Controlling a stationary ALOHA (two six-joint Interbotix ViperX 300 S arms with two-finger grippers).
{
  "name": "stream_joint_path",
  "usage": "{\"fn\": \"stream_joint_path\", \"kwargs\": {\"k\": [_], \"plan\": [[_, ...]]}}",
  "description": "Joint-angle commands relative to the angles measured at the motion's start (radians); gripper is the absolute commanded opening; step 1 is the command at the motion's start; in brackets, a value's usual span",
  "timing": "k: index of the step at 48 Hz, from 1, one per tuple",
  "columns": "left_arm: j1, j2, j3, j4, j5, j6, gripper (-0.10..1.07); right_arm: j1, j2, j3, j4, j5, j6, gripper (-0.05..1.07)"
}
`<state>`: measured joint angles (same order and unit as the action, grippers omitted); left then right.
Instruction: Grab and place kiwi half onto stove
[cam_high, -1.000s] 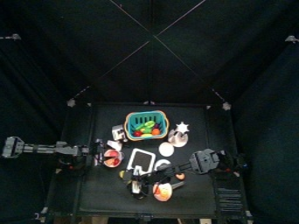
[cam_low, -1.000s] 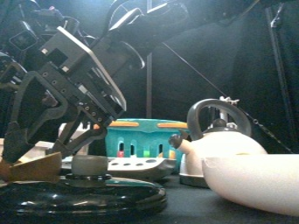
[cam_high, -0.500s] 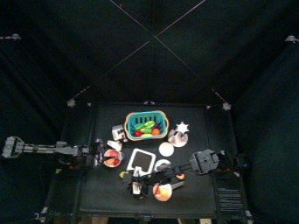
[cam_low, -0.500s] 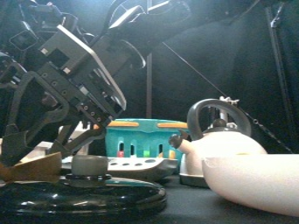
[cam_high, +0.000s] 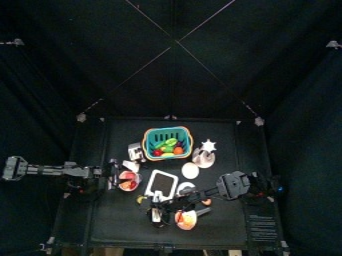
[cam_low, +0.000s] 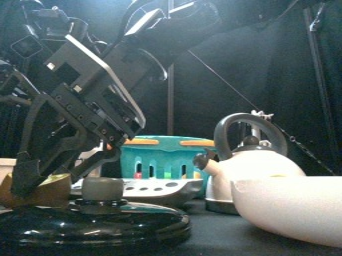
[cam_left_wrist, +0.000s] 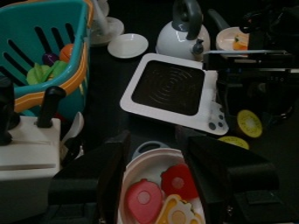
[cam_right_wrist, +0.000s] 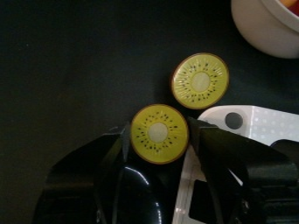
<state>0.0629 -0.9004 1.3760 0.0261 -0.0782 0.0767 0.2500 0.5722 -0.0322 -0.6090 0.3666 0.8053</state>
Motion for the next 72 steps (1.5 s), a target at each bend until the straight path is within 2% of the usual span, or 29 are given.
{"fn": "stream_joint_path", "kwargs": {"k": [1, 15, 29, 39, 60, 72], "plan": [[-0.003, 0.003, -0.012, -0.002, -0.003, -0.002, 0.84, -0.003, -0.018, -0.018, 0.002, 0.014, 0.003, 0.85], [-0.003, 0.003, -0.011, -0.003, 0.000, -0.002, 0.84, 0.000, -0.092, -0.021, -0.020, 0.072, 0.002, 0.83], [-0.003, 0.003, -0.009, -0.003, 0.002, -0.002, 0.84, 0.009, -0.183, 0.014, -0.061, 0.121, 0.003, 0.83], [-0.003, 0.003, -0.009, -0.003, 0.002, -0.002, 0.84, 0.003, -0.238, 0.100, -0.074, 0.221, 0.002, 0.83], [-0.003, 0.003, -0.006, -0.008, 0.002, -0.002, 0.84, -0.052, -0.350, 0.290, -0.064, 0.215, 0.003, 0.83], [-0.002, 0.003, -0.006, -0.008, 0.000, -0.002, 0.84, -0.098, -0.370, 0.342, -0.061, 0.196, 0.005, 0.84]]}}
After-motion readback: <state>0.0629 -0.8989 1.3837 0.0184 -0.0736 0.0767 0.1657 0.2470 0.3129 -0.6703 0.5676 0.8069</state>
